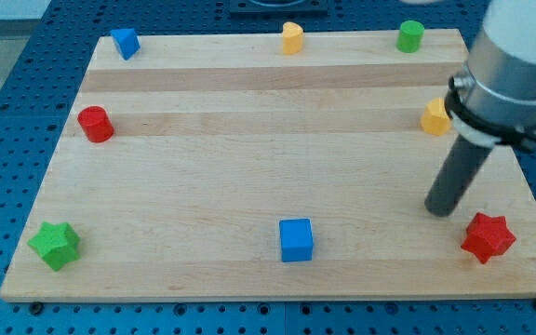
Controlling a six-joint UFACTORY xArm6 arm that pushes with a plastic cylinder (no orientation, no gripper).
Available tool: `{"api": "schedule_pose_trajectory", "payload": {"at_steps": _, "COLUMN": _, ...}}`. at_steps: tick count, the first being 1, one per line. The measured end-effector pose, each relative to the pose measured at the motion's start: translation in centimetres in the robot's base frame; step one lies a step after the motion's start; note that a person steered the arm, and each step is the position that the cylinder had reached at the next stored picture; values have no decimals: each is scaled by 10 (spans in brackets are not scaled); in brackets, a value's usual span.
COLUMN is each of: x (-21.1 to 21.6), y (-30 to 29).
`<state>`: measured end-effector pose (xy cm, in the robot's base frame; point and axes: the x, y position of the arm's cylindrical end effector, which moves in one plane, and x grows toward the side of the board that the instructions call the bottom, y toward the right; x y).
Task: Slightly move the yellow hexagon to the center right
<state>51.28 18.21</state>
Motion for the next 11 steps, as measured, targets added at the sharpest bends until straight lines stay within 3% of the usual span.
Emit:
{"api": "schedule_pose_trajectory", "payload": {"at_steps": 2, "x": -27, "y": -19}}
{"api": "schedule_pose_trajectory", "payload": {"at_steps": 3, "x": -77, "y": -41}}
{"api": "schedule_pose_trajectory", "payload": {"at_steps": 6, "x": -130, "y": -39}}
{"api": "schedule_pose_trajectory", "payload": {"at_steps": 8, "x": -140, "y": -11}}
{"api": "schedule_pose_trajectory", "payload": {"at_steps": 11, "x": -120, "y": 7}}
